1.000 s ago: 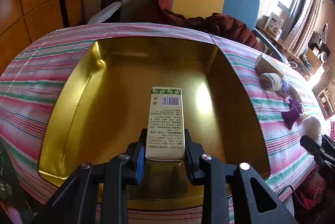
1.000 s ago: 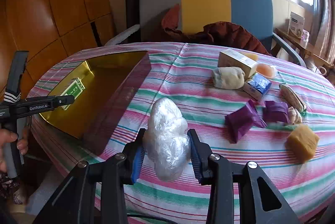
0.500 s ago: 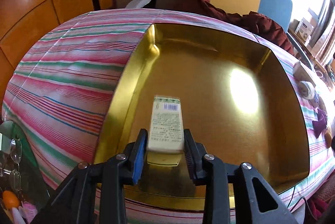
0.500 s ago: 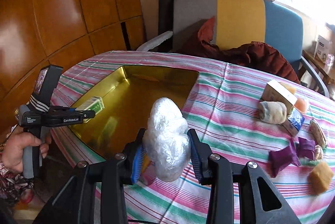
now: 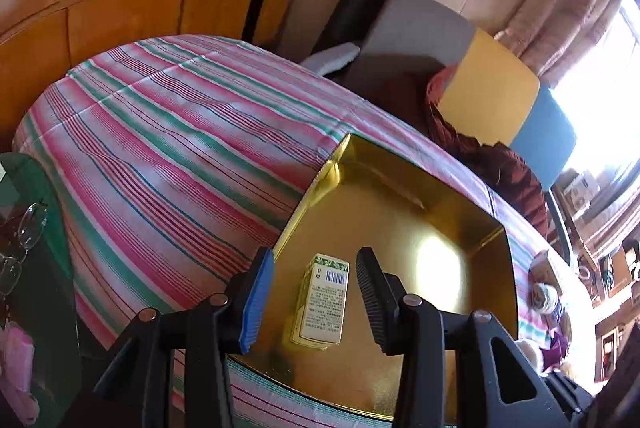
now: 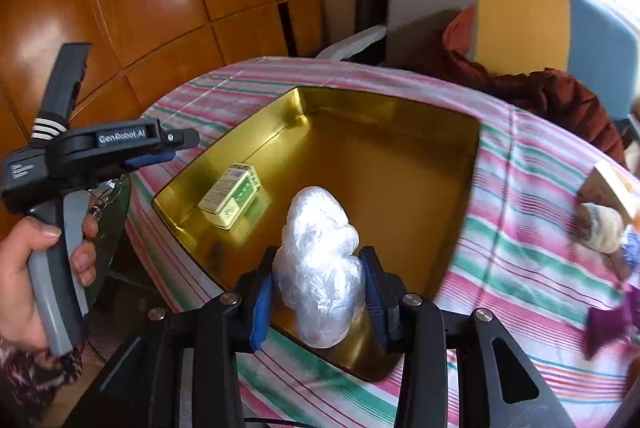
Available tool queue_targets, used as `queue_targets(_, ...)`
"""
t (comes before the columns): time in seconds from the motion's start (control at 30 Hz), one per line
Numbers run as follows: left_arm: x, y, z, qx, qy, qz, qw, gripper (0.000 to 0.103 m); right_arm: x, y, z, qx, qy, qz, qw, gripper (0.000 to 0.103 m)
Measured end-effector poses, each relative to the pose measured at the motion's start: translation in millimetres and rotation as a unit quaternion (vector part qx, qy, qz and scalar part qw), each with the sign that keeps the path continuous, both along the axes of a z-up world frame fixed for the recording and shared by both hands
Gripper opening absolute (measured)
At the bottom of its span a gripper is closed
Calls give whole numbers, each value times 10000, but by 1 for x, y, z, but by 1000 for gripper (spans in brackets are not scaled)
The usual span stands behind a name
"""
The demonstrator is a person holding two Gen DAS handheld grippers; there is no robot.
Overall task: Organize objects
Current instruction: 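Carry the green-white box with the left tool while the right tool carries the plastic bundle to the tray, then open the left tool over the tray while the right tool releases the plastic bundle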
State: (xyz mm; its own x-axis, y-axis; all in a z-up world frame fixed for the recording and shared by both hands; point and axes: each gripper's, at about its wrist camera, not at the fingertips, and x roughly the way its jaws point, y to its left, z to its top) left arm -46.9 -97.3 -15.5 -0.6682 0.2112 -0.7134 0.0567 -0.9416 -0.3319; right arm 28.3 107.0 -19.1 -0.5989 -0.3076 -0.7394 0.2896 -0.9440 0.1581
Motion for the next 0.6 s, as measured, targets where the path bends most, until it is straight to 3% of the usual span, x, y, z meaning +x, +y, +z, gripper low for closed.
queue_targets(0.2,5,-9,15,164,240,186,9994,43,-31,-36,-10,43,-217,281,9994,41)
queue_targets(0.43,8,-22,25,355,352,343,9982,43,-62,-56,-39,-114,-831,126,9964,42)
queue_targets(0.5,7,-22,26,370,336,349,9981,43,-67,-62,-42,-132,-941,160,9953,48)
queue_targets(0.6,9,-23,29,385,406,360,9978,43,-61,-69,-38,-376,-892,503,9940,68)
